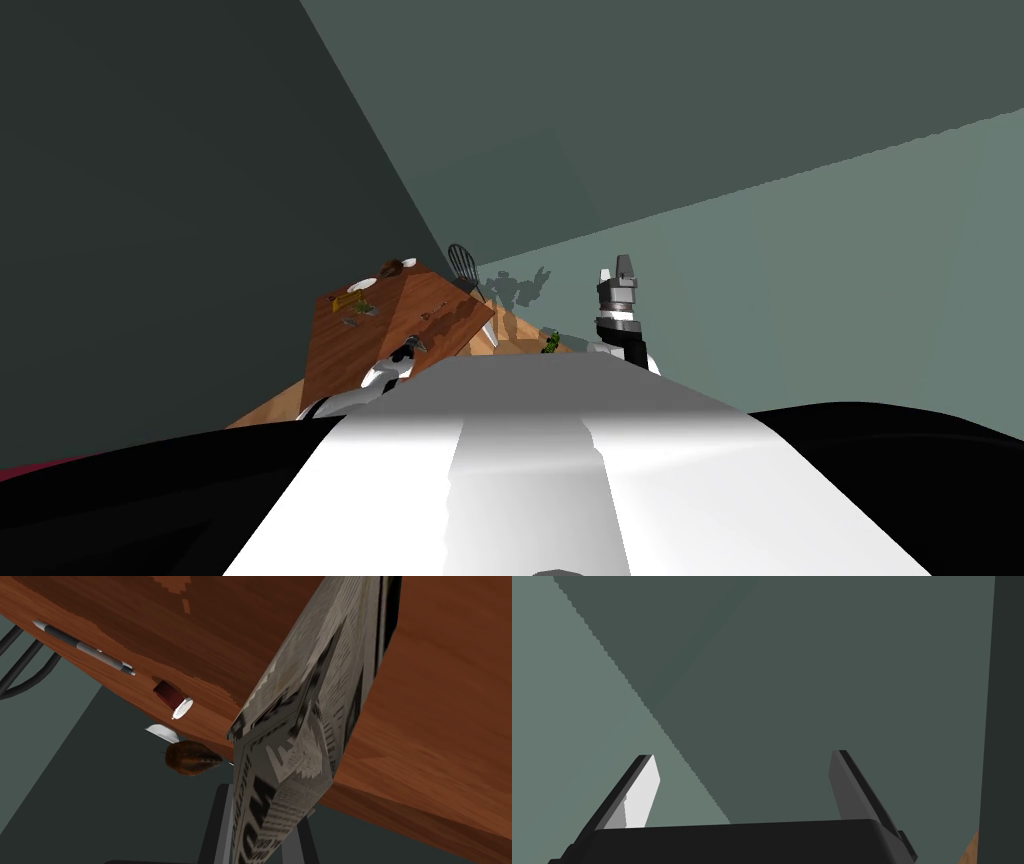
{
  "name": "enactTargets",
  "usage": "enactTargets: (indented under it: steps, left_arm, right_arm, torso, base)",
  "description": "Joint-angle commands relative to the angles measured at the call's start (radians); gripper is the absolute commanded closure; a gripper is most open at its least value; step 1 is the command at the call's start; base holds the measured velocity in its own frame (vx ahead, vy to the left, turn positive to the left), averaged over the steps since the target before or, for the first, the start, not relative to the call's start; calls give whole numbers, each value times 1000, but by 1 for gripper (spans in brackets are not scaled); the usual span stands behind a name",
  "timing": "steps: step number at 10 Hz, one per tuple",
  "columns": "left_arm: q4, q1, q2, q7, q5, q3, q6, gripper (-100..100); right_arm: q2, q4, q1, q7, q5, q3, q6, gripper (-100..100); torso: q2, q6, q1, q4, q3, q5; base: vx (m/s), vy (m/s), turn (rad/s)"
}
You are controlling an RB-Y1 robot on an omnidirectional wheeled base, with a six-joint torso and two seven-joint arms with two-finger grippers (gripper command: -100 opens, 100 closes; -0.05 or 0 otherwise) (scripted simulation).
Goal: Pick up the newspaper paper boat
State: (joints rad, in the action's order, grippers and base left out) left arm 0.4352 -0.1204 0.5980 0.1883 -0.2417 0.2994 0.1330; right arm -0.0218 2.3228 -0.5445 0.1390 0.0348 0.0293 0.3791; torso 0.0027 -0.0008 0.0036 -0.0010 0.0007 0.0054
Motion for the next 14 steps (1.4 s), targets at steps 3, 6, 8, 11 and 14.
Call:
enactTargets:
  steps: [3, 6, 8, 11, 14]
  left_arm:
    - [32, 6, -4, 3, 1, 4, -6, 100]
    - [130, 69, -26, 13, 22, 18, -67, 100]
    - [206, 101, -37, 18, 32, 24, -98, 100]
    - [244, 133, -48, 23, 42, 31, -128, 100]
    - [345, 196, -70, 33, 63, 44, -190, 100]
  right_arm:
    - [0, 0, 0, 0, 0, 0, 0, 0]
    - [0, 0, 0, 0, 0, 0, 0, 0]
    - [0, 0, 0, 0, 0, 0, 0, 0]
    - [0, 0, 0, 0, 0, 0, 0, 0]
    - [0, 0, 0, 0, 0, 0, 0, 0]
  torso:
    - [-1, 0, 0, 0, 0, 0]
    - [0, 0, 0, 0, 0, 0]
    - [1, 0, 1, 0, 0, 0]
    - [0, -1, 0, 0, 0, 0]
    - [0, 0, -1, 0, 0, 0]
  base:
    - [-4, 1, 5]
    - [-15, 9, -58]
    - [-28, 16, -65]
    - [-12, 6, -26]
    - [-16, 10, -56]
